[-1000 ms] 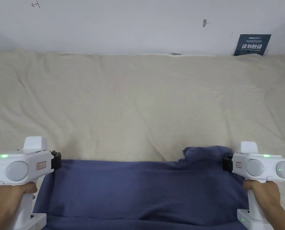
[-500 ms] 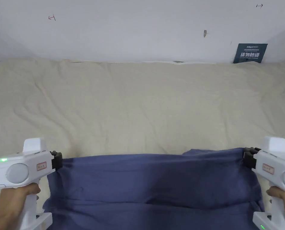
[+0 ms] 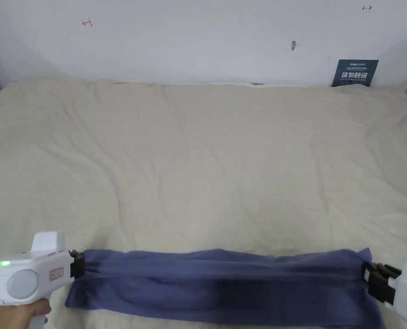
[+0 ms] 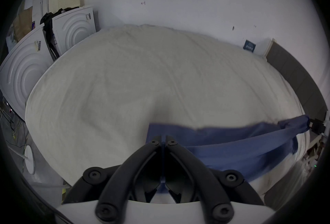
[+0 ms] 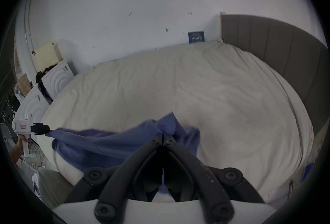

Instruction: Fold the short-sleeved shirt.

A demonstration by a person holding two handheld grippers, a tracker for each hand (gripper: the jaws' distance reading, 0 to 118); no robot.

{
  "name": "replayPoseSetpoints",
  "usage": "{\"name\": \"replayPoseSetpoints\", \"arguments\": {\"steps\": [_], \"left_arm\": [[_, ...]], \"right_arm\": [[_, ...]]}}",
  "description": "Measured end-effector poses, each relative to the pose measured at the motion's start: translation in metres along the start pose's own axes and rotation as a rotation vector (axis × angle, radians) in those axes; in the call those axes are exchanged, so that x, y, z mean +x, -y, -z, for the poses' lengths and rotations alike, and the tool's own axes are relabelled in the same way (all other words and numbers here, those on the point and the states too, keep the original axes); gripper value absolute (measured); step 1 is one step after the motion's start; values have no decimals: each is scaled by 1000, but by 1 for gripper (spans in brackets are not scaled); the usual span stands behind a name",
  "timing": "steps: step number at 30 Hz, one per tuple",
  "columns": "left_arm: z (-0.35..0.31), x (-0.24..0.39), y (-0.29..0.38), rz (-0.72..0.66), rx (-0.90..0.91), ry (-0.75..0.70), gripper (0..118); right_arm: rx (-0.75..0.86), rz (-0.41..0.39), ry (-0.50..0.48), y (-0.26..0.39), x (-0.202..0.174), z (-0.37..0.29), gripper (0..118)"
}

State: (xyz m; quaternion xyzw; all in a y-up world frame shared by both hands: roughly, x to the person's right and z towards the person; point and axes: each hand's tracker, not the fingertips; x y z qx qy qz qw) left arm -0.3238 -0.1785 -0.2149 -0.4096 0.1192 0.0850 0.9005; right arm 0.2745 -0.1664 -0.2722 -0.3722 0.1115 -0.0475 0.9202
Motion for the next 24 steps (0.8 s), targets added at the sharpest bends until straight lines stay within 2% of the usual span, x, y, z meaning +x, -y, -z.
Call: {"name": "replayPoseSetpoints", "arguments": {"steps": [7,10,11,12,13,14,15,16,17,18,19,20,24], "left_arm": [[32,-8,46,45,-109,-33,3],[32,-2,52,58,-117,-45,4],[31,-2,51,55,-109,-50,11],[29,-2,49,50,-105,-52,26],[27,-2,46,40,-101,-50,50],[23,-3,43,24,-91,-46,61],[18,-3,39,12,-82,-40,61],[12,-2,33,1,-70,-30,89],[3,0,28,-11,-55,-17,110],[-7,3,20,-18,33,7,118],[-16,7,13,-18,78,8,118],[-25,11,3,-13,119,10,118],[-66,33,-31,2,319,12,118]], "right_arm": [[-125,98,65,53,14,26,2],[-143,102,81,59,14,34,3],[-147,102,88,59,12,34,3],[-145,101,90,57,9,32,7],[-139,101,91,53,7,28,18],[-122,100,102,47,3,22,24],[-95,93,114,41,-3,16,24],[-62,70,136,32,-9,10,44],[-25,47,136,22,-15,4,66],[23,21,128,11,-21,-3,83],[68,1,122,2,-29,-10,102],[118,-23,125,-10,-38,-18,108],[299,-88,96,-51,-75,-48,108]]}}
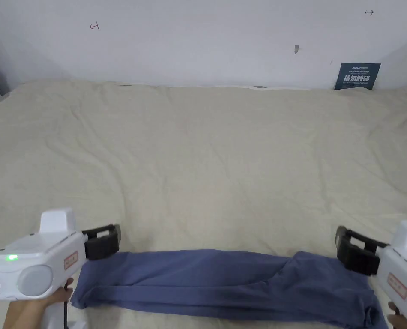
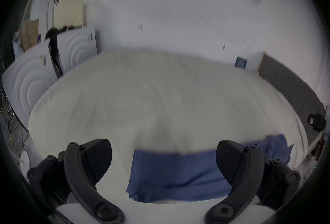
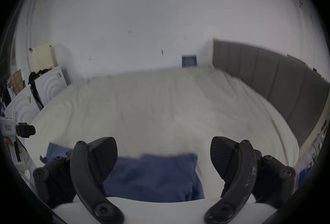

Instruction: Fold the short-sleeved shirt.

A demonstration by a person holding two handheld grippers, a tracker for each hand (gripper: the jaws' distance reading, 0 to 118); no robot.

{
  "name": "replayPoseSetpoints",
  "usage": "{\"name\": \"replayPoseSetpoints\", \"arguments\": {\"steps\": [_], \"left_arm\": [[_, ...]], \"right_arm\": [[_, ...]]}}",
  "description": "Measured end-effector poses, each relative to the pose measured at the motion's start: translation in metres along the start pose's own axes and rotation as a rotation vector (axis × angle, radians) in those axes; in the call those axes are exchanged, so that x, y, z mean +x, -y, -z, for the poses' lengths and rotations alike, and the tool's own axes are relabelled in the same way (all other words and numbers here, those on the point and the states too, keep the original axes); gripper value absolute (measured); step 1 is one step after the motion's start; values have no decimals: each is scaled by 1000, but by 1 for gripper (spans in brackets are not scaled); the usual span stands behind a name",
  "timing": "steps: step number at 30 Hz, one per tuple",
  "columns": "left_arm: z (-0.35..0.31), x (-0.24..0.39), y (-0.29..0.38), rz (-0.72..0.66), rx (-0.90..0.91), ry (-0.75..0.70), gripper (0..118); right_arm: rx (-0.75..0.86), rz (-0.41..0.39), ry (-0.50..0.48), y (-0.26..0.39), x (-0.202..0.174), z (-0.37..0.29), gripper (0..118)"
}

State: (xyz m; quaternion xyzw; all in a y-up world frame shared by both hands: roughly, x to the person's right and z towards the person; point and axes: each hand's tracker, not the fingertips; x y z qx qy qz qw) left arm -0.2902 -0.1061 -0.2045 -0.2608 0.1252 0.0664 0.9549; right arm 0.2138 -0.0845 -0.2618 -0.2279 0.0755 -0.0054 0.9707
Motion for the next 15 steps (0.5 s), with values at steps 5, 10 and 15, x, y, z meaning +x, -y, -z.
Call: {"name": "replayPoseSetpoints", "arguments": {"steps": [5,10,15], "left_arm": [[-33,31,-38,11,242,-8,117],[-50,58,-50,66,414,-31,100],[-57,73,-48,89,477,-5,1]], "right_arm": [[201,-48,7,-40,-36,-21,108],[305,-108,44,-53,-62,-32,93],[340,-133,48,-55,-73,-35,6]]}}
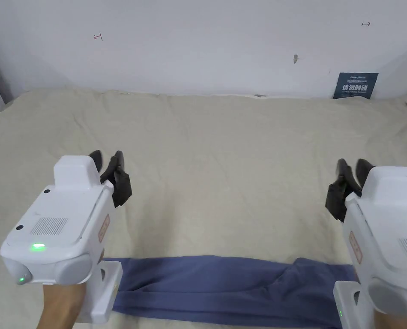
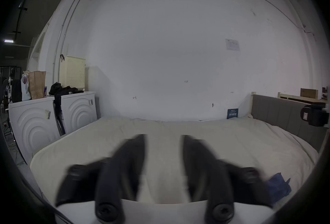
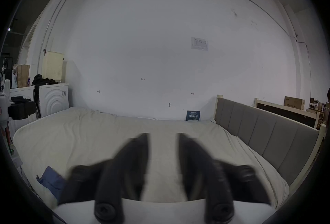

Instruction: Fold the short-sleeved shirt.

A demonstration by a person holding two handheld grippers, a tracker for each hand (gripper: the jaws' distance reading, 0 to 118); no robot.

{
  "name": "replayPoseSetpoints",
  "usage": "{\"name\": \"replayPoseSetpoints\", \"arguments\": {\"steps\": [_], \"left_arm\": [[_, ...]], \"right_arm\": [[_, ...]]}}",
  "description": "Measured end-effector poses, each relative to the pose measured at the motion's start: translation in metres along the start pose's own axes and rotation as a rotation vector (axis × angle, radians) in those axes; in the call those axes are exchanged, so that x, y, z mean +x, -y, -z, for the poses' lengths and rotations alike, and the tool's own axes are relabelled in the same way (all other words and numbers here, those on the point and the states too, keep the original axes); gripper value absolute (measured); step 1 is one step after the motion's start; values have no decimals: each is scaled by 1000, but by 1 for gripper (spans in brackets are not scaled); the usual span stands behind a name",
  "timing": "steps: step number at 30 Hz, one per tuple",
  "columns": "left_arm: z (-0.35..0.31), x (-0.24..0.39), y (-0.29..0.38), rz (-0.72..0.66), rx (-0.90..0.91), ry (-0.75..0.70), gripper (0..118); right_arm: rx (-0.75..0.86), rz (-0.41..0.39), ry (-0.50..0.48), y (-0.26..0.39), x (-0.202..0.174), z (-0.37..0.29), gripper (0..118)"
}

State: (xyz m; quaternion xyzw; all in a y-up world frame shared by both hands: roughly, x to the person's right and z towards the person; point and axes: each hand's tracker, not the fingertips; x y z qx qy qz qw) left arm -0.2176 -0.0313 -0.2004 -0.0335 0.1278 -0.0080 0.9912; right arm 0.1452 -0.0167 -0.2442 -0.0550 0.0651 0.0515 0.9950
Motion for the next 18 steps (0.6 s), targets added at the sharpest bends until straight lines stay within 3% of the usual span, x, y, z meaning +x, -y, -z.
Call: {"name": "replayPoseSetpoints", "arguments": {"steps": [11,18], "left_arm": [[10,-14,5,-57,-94,61,0],[38,-88,30,-392,-424,242,0]], "right_arm": [[19,7,-4,3,0,3,1],[-8,1,-17,7,-5,13,1]]}}
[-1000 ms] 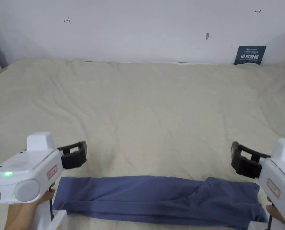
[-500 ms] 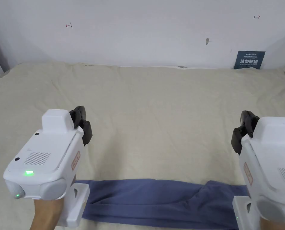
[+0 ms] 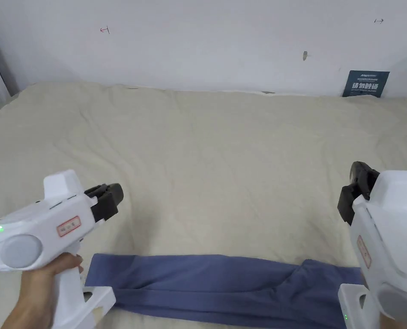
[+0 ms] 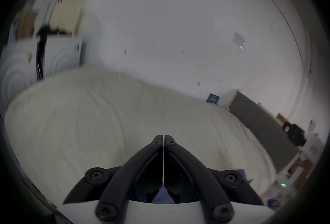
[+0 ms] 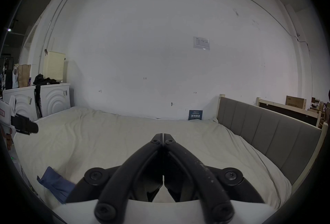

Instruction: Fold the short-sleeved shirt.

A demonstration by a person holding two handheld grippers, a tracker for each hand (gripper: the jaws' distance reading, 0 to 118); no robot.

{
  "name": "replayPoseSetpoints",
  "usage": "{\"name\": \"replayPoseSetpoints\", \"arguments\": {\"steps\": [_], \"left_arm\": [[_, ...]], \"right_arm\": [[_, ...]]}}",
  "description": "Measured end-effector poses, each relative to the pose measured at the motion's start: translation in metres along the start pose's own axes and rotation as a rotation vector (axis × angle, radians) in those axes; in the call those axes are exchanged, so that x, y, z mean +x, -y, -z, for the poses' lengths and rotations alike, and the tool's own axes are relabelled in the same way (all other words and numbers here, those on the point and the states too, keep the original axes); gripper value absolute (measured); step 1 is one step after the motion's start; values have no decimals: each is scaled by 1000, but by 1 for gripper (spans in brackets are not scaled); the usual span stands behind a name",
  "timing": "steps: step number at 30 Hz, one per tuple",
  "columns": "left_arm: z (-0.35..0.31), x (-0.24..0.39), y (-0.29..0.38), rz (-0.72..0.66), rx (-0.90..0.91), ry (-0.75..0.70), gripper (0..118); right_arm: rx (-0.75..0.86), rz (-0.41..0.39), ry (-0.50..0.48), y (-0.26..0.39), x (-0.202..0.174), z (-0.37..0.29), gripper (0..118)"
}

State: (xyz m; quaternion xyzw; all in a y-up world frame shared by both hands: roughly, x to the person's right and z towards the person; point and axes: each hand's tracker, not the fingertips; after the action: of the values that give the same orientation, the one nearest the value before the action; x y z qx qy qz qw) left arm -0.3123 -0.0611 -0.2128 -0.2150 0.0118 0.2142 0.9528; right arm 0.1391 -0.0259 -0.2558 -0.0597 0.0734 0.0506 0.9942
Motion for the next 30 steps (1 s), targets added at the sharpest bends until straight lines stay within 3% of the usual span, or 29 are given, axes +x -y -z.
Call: {"name": "replayPoseSetpoints", "arguments": {"steps": [4,10,13,14,16,18,20,21,28,30], "left_arm": [[10,-61,8,-179,-150,31,0],[37,-155,37,-264,-355,2,1],[42,-158,52,-296,-396,-9,6],[46,-165,57,-318,-402,-9,12],[50,-172,66,-356,-436,11,40],[57,-177,72,-392,-468,36,46],[50,-153,72,-376,-465,27,78],[49,-146,72,-360,-467,30,85],[81,-179,89,-331,-508,14,86],[82,-183,91,-347,-491,31,79]], "right_arm": [[-28,-2,-12,4,-6,8,2],[-64,-31,-8,13,-19,20,2],[-91,-38,-11,19,-24,28,2],[-99,-41,-12,20,-26,30,2],[-112,-45,-14,22,-28,34,2],[-121,-52,-12,24,-30,36,2],[-131,-65,-8,26,-32,39,2],[-133,-70,-6,26,-33,39,2],[-150,-74,5,30,-24,38,2],[-151,-71,12,30,-20,38,2]]}}
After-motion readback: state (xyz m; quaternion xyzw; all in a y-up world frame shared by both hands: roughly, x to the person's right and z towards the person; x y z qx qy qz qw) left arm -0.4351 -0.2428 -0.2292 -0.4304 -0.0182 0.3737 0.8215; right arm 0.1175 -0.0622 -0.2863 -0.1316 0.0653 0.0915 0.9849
